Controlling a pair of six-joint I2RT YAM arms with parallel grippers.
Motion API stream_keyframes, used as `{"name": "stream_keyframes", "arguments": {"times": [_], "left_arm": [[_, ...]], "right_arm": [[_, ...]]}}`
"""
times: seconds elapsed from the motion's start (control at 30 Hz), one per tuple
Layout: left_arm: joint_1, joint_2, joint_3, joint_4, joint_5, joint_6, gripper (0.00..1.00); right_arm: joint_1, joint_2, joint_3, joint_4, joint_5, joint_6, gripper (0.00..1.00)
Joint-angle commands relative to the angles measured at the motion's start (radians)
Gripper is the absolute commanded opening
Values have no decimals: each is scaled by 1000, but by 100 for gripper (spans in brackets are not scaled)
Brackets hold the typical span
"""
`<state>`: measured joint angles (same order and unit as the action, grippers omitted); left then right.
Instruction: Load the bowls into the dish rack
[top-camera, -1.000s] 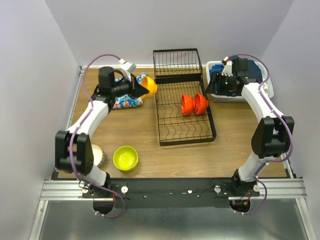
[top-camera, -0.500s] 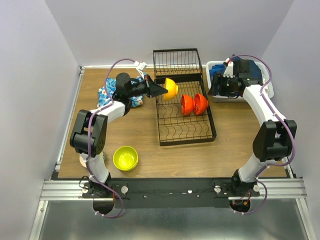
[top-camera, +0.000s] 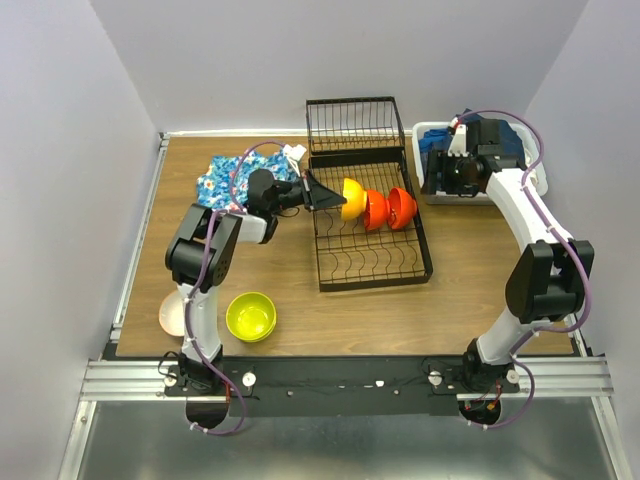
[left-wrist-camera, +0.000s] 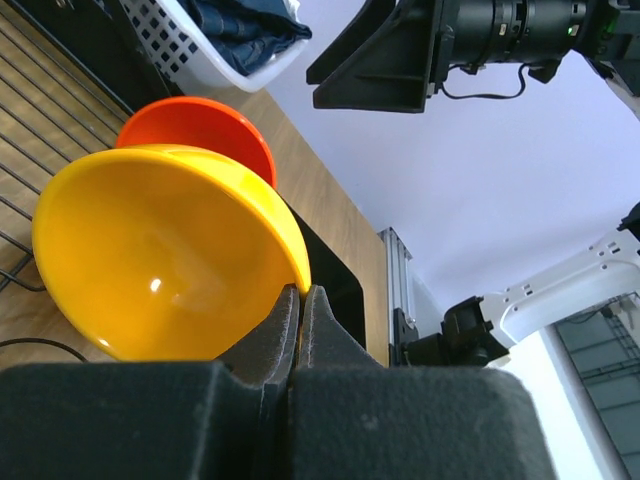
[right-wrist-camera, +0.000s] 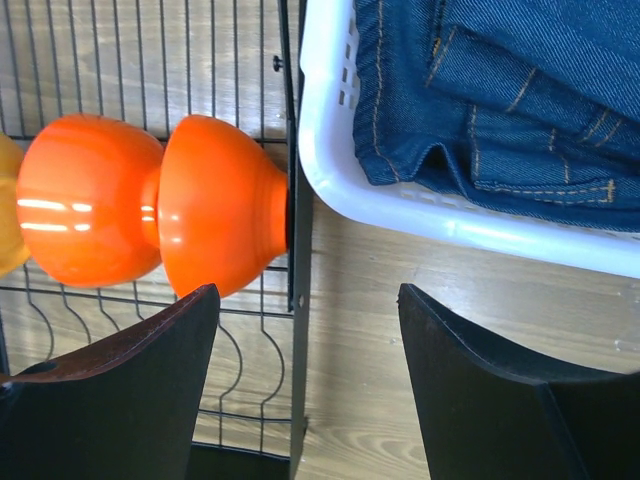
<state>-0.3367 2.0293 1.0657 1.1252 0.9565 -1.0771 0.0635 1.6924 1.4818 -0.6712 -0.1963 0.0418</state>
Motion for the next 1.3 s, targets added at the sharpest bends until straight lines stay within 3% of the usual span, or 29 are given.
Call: {"name": "stream_keyframes", "arguments": {"times": [0.0, 0.33, 0.83, 1.03, 1.17, 1.27], "left_arm": [[-15, 69, 36, 183, 22, -72, 0], [-28, 160, 62, 243, -21, -142, 0], [-67, 152, -21, 176, -148, -170, 1], [-65, 154, -24, 136, -159, -159, 6], [-65, 152, -23, 96, -168, -139, 21], [-65, 147, -21, 82, -160, -119, 24]], "right_arm": [[-1, -17, 15, -36, 40, -29, 80], [-1, 30, 57, -53, 44, -31, 80], [2, 87, 89, -45, 29, -26, 80], [1, 87, 83, -39, 24, -20, 80], [1, 89, 83, -37, 21, -19, 80], [1, 90, 83, -38, 21, -19, 80]]}}
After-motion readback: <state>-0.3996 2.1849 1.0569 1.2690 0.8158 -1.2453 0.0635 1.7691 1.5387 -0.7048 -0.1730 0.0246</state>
